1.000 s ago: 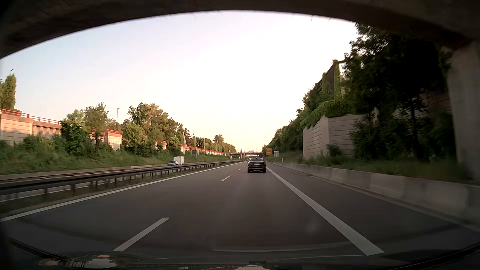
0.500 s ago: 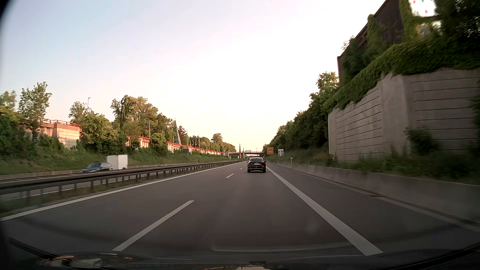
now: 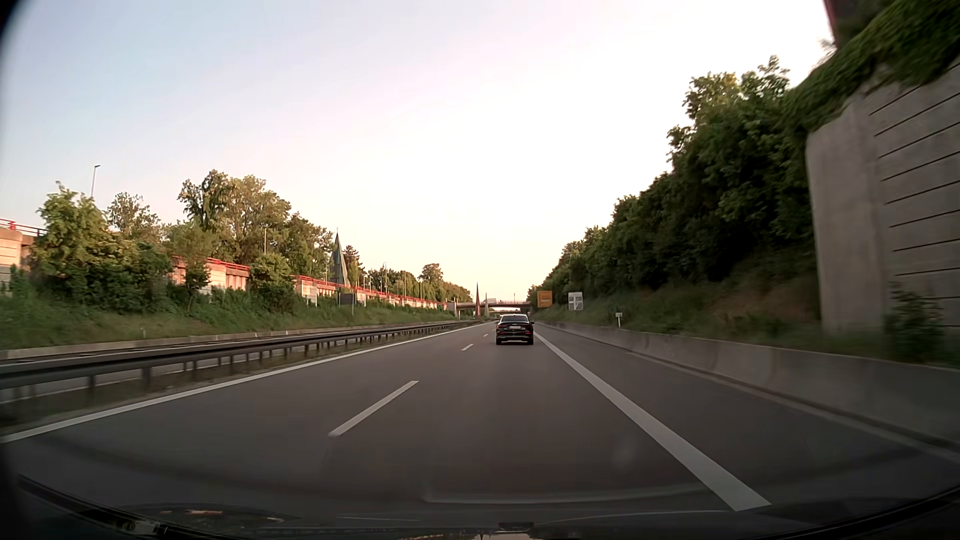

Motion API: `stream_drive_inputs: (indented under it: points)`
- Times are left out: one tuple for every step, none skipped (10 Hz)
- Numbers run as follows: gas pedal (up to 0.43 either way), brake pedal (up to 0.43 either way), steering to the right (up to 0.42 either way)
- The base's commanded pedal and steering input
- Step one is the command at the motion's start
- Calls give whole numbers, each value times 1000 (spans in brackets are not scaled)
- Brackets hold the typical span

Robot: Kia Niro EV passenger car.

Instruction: Follow the waypoints while adhering to traffic rules and regulations

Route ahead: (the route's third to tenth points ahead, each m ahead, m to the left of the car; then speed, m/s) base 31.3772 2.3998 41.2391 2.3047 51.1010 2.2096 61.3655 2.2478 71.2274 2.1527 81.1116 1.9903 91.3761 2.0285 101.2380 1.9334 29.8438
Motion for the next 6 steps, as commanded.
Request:
stream_drive_inputs:
  points:
    - [169, 6, -1]
    - [169, 18, -1]
    - [177, 18, -1]
    - [177, 18, -1]
    - [189, 18, -1]
    - [197, 18, -1]
